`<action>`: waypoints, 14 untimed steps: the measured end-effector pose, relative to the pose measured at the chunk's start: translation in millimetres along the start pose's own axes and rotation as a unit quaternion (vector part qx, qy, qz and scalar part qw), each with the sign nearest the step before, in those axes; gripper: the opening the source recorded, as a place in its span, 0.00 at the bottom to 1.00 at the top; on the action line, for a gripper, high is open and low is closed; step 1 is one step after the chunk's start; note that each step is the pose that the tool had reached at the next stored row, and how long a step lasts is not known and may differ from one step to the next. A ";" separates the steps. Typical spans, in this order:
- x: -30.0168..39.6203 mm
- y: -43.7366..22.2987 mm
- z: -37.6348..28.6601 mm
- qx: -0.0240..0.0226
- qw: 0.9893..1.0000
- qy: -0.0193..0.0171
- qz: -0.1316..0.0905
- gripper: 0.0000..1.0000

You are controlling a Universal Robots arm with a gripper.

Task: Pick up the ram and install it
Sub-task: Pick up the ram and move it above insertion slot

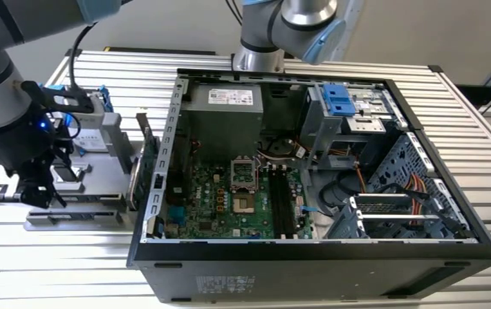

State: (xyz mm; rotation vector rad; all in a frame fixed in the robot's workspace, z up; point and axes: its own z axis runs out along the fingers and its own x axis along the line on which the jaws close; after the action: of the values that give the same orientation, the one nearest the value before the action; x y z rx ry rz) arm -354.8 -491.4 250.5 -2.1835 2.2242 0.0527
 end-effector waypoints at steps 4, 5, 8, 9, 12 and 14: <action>0.2 -0.1 3.7 0.000 1.000 0.000 0.000 1.00; 0.3 -0.1 4.7 0.000 1.000 0.000 0.000 1.00; 0.4 -0.1 8.0 0.000 1.000 0.000 0.000 1.00; 0.5 -0.1 9.1 0.000 1.000 0.000 0.000 1.00; 0.6 -0.1 12.3 0.000 1.000 0.000 0.000 1.00; 0.7 -0.1 14.2 0.000 1.000 0.000 0.000 1.00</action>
State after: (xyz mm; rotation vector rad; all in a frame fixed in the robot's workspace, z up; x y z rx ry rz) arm -354.8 -491.5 236.3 -2.1840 2.2245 0.0523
